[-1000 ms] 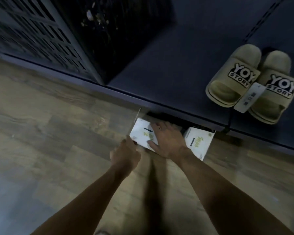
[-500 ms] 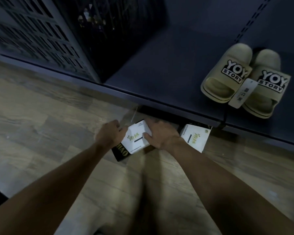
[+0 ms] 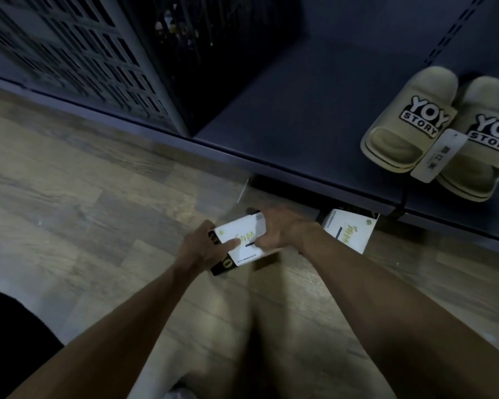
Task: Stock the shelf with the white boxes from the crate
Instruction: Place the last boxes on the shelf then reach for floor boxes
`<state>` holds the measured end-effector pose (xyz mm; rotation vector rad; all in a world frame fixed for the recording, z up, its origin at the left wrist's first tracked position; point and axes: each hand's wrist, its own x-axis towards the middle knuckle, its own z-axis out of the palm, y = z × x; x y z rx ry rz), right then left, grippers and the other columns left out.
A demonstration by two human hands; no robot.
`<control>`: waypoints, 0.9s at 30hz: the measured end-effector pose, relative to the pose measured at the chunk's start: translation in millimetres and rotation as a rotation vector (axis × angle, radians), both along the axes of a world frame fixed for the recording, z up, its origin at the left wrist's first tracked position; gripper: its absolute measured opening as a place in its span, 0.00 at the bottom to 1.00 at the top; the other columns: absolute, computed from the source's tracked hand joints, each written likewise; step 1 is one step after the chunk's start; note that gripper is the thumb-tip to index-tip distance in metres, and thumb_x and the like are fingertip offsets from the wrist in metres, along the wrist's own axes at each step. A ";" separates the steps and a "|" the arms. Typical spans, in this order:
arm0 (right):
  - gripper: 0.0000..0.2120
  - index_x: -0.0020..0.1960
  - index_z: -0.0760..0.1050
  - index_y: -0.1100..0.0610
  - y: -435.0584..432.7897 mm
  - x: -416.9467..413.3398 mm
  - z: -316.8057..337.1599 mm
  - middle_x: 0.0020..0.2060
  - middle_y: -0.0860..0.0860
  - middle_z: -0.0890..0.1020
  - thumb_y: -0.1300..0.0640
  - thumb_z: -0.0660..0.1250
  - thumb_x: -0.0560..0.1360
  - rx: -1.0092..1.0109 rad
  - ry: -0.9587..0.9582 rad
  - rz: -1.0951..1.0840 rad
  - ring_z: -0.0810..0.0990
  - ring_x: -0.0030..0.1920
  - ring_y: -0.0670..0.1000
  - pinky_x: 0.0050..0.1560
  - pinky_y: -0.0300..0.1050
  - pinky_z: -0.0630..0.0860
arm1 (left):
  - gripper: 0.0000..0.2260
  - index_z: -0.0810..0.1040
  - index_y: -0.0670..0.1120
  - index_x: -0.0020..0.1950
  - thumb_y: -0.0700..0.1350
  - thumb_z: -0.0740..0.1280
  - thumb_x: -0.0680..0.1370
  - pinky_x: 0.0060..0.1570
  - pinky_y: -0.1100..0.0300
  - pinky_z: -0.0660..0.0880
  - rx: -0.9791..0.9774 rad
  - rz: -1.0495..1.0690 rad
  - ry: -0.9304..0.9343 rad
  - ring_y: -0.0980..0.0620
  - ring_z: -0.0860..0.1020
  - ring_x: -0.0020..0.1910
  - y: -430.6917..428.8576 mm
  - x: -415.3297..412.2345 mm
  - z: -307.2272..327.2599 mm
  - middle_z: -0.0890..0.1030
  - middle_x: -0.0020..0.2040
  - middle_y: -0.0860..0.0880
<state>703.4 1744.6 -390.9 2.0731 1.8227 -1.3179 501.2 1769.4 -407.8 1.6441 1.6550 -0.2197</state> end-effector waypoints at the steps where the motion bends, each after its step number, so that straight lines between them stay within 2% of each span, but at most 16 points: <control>1: 0.37 0.75 0.65 0.48 0.3 2.0 0.7 0.66 0.51 0.75 0.46 0.75 0.69 -0.018 -0.010 -0.020 0.75 0.62 0.53 0.56 0.40 0.71 | 0.24 0.73 0.48 0.58 0.60 0.74 0.69 0.47 0.56 0.78 0.076 -0.084 -0.008 0.47 0.79 0.50 1.8 0.9 -0.8 0.81 0.53 0.47; 3: 0.36 0.74 0.67 0.51 1.6 7.9 2.0 0.64 0.51 0.76 0.45 0.75 0.70 -0.054 -0.038 -0.056 0.76 0.58 0.52 0.54 0.41 0.74 | 0.28 0.72 0.49 0.64 0.56 0.76 0.69 0.46 0.61 0.73 0.159 -0.178 -0.072 0.51 0.79 0.51 5.4 3.4 -1.5 0.82 0.56 0.49; 6: 0.36 0.74 0.67 0.51 -1.3 13.9 3.2 0.64 0.52 0.77 0.45 0.75 0.70 -0.067 -0.043 -0.110 0.77 0.60 0.53 0.57 0.43 0.76 | 0.34 0.70 0.50 0.70 0.53 0.79 0.67 0.46 0.65 0.70 0.128 -0.180 -0.158 0.55 0.75 0.50 7.4 6.6 -3.2 0.81 0.59 0.51; 9: 0.33 0.72 0.71 0.54 -10.6 12.3 4.6 0.64 0.53 0.78 0.46 0.76 0.70 -0.027 0.007 -0.196 0.78 0.60 0.53 0.59 0.45 0.75 | 0.31 0.72 0.50 0.65 0.52 0.79 0.66 0.49 0.62 0.69 0.079 -0.174 -0.127 0.52 0.77 0.54 6.5 9.7 -3.0 0.80 0.58 0.51; 13: 0.28 0.69 0.74 0.56 -30.1 6.3 43.3 0.61 0.56 0.80 0.46 0.74 0.73 0.093 -0.051 -0.332 0.78 0.60 0.57 0.58 0.45 0.75 | 0.25 0.74 0.48 0.63 0.47 0.79 0.68 0.51 0.60 0.72 0.159 -0.157 -0.191 0.50 0.78 0.54 -1.1 12.7 33.8 0.81 0.57 0.49; 17: 0.29 0.71 0.72 0.52 -63.6 6.1 140.4 0.60 0.55 0.80 0.46 0.74 0.73 0.145 -0.095 -0.514 0.77 0.61 0.58 0.59 0.49 0.76 | 0.28 0.75 0.49 0.67 0.45 0.78 0.69 0.58 0.55 0.76 0.182 -0.156 -0.221 0.48 0.79 0.56 -16.4 29.7 133.5 0.82 0.59 0.46; 20: 0.29 0.71 0.72 0.52 -83.6 8.3 237.8 0.61 0.55 0.80 0.46 0.74 0.73 0.161 -0.107 -0.600 0.76 0.64 0.58 0.62 0.49 0.73 | 0.25 0.75 0.51 0.68 0.48 0.76 0.72 0.57 0.62 0.70 0.215 -0.182 -0.187 0.48 0.78 0.57 -21.5 37.9 233.8 0.82 0.58 0.47; 24: 0.29 0.71 0.72 0.50 -95.3 10.2 383.7 0.61 0.56 0.80 0.46 0.74 0.73 0.214 -0.096 -0.692 0.78 0.62 0.59 0.63 0.51 0.75 | 0.24 0.75 0.51 0.68 0.46 0.75 0.73 0.55 0.71 0.64 0.198 -0.205 -0.255 0.50 0.75 0.57 -23.7 38.9 384.6 0.80 0.59 0.48; 25: 0.29 0.72 0.71 0.50 -96.7 8.8 418.8 0.62 0.56 0.80 0.46 0.74 0.73 0.218 -0.091 -0.699 0.78 0.62 0.59 0.63 0.52 0.75 | 0.24 0.75 0.51 0.69 0.46 0.75 0.74 0.57 0.70 0.65 0.207 -0.207 -0.268 0.51 0.75 0.57 -24.8 37.5 422.4 0.80 0.60 0.48; 27: 0.29 0.72 0.71 0.50 -98.2 5.6 484.7 0.62 0.56 0.80 0.46 0.74 0.74 0.236 -0.081 -0.714 0.78 0.62 0.59 0.62 0.52 0.76 | 0.24 0.74 0.51 0.69 0.46 0.75 0.74 0.63 0.61 0.69 0.228 -0.221 -0.286 0.48 0.76 0.59 -25.2 35.9 493.3 0.80 0.61 0.48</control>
